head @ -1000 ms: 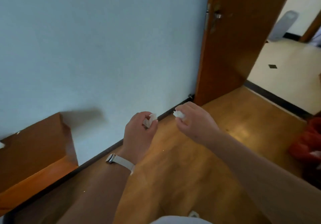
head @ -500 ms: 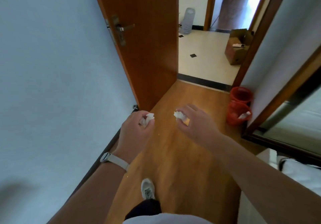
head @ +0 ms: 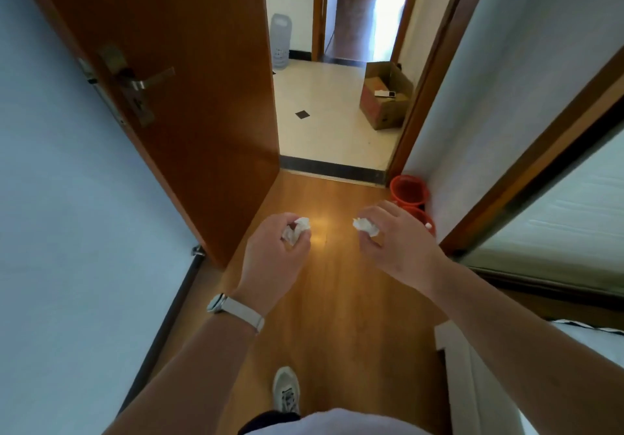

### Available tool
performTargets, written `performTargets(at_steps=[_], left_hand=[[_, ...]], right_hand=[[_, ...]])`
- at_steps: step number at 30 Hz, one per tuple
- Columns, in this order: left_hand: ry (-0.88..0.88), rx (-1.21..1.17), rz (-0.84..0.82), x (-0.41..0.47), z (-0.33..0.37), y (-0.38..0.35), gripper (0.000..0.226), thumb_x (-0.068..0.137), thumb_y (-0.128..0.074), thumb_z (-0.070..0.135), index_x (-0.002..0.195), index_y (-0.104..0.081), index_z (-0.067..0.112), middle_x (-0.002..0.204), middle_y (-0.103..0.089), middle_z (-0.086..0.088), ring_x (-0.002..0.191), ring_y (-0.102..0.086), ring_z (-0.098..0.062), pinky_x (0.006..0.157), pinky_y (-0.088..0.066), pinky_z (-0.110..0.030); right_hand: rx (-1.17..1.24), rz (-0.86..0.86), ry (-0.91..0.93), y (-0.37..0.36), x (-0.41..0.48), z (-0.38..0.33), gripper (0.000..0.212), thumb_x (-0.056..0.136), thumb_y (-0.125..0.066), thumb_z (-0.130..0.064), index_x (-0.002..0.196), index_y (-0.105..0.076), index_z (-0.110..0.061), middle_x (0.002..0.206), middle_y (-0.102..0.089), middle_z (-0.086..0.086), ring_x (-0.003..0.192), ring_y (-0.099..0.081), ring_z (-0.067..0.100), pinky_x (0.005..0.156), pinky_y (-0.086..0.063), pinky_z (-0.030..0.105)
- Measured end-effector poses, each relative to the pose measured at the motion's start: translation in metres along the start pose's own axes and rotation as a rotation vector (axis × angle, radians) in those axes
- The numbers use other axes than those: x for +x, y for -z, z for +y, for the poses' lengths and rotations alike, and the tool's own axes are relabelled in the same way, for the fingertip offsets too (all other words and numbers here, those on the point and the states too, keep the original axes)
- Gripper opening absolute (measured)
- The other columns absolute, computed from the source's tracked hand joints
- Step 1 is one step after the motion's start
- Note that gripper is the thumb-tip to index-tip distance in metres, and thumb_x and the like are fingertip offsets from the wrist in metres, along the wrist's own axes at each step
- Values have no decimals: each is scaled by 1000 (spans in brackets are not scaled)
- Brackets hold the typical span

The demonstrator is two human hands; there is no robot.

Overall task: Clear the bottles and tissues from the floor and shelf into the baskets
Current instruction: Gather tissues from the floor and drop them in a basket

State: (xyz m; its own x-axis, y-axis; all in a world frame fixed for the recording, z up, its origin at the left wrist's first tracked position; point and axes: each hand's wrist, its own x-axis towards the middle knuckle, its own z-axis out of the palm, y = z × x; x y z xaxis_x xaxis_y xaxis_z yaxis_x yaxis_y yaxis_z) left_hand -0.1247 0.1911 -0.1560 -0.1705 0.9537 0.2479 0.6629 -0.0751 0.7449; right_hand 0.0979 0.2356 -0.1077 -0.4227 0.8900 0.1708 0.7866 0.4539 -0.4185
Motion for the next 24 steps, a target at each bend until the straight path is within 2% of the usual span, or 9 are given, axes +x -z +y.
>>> performTargets(at_steps=[2, 5, 8, 12, 16, 18, 21, 24], left_hand=[[-33, 4, -28, 28, -15, 6, 19, 91, -56, 49, 109, -50, 45, 92, -57, 25, 94, -54, 10, 64, -46, -9], [-45, -2, -60, 68, -33, 6, 21, 93, -59, 45, 112, -56, 37, 93, -58, 24, 88, -57, 6, 69, -46, -12], [-55, -10, -78, 94, -39, -1, 18, 93, -60, 42, 110, -53, 40, 94, -57, 24, 87, -57, 6, 70, -45, -10], [-66, -4, -112, 141, -38, -26, 20, 92, -61, 42, 110, -59, 33, 95, -60, 18, 84, -58, 3, 69, -43, -10], [-116, 25, -173, 191, -30, -64, 21, 91, -60, 43, 109, -60, 32, 96, -60, 16, 84, -58, 3, 65, -41, -7], [-142, 54, -195, 218, -27, -82, 18, 92, -59, 45, 108, -56, 39, 94, -56, 23, 88, -57, 8, 63, -41, -2], [-131, 62, -169, 267, -21, -110, 17, 92, -60, 47, 107, -52, 43, 92, -51, 32, 99, -49, 19, 70, -35, 7], [-134, 63, -178, 322, -10, -144, 17, 91, -62, 44, 105, -55, 40, 93, -56, 24, 98, -52, 17, 72, -37, 5]], right_hand=[[-7, 42, -13, -6, 26, 3, 32, 90, -63, -29, 121, -57, -27, 110, -57, -13, 92, -56, 7, 74, -45, 12], [-29, 70, -19, -14, 58, 12, 31, 90, -62, -30, 120, -57, -28, 108, -57, -13, 89, -56, 5, 73, -45, 11], [-39, 78, -30, -21, 81, 19, 31, 90, -61, -32, 120, -56, -28, 108, -57, -13, 90, -56, 6, 73, -50, 15], [-19, 115, -83, -23, 111, 44, 29, 91, -60, -34, 119, -54, -31, 109, -56, -16, 90, -55, 3, 74, -47, 11], [13, 124, -170, -23, 140, 91, 29, 91, -59, -34, 119, -53, -32, 109, -56, -16, 91, -54, 3, 73, -42, 8], [37, 129, -192, -25, 159, 118, 29, 91, -59, -33, 120, -55, -30, 109, -56, -15, 89, -53, 3, 69, -39, 6], [88, 156, -211, -28, 198, 158, 29, 91, -60, -30, 120, -56, -29, 111, -57, -13, 90, -53, 4, 69, -36, 4], [137, 168, -211, -25, 243, 203, 30, 91, -61, -30, 121, -57, -26, 112, -58, -11, 92, -53, 6, 71, -38, 6]])
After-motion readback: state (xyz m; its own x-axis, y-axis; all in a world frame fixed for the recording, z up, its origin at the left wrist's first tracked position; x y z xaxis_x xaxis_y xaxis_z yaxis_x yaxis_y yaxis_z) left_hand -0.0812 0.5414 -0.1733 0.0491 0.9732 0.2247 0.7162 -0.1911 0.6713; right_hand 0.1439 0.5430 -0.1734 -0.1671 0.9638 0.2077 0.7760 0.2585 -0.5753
